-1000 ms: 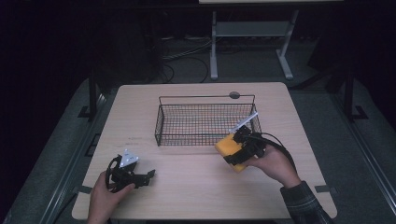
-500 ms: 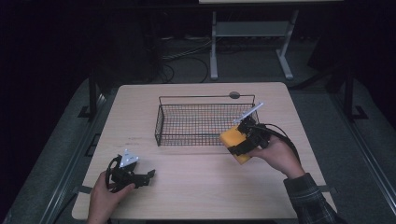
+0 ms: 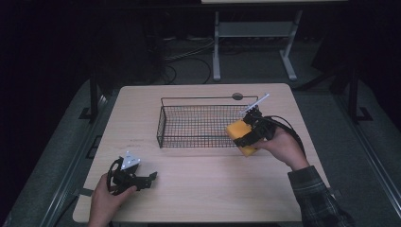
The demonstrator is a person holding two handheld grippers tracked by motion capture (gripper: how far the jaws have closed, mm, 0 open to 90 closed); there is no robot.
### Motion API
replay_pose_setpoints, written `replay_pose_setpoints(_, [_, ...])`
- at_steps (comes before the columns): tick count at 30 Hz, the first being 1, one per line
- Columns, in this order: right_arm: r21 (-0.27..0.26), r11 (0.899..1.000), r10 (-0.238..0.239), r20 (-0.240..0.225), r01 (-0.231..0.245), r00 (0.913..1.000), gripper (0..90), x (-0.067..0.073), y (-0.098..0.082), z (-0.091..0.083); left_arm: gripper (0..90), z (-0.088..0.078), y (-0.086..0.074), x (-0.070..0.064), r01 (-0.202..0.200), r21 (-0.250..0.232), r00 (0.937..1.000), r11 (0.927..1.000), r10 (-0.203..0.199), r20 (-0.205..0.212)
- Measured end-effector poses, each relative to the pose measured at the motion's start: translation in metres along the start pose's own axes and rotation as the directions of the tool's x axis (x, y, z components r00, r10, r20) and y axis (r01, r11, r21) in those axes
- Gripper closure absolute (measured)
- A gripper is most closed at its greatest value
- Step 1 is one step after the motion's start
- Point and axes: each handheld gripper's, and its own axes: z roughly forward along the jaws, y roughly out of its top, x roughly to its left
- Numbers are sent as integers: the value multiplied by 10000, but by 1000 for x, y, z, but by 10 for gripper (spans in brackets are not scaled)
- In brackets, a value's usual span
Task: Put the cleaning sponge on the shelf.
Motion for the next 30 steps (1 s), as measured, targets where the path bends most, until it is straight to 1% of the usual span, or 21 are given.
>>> replay_pose_setpoints(12, [25,9995,323,354,-324,9989,207,-19,15,4,127,0,0,0,-18,18,10000,10000,18,2])
replay_pose_setpoints(14, [33,9989,463,398,-465,9981,207,-22,18,5,127,0,0,0,-15,18,10000,10000,15,3])
replay_pose_setpoints(22, [68,9971,750,572,-755,9955,207,-34,30,16,127,0,0,0,-7,16,10000,10000,7,1])
replay_pose_setpoints(25, [124,9962,852,719,-863,9938,207,-39,35,21,127,0,0,0,-19,19,10000,10000,19,3])
replay_pose_setpoints(30, [41,9928,1190,729,-1196,9902,207,-48,40,28,127,0,0,0,-14,17,10000,10000,14,3])
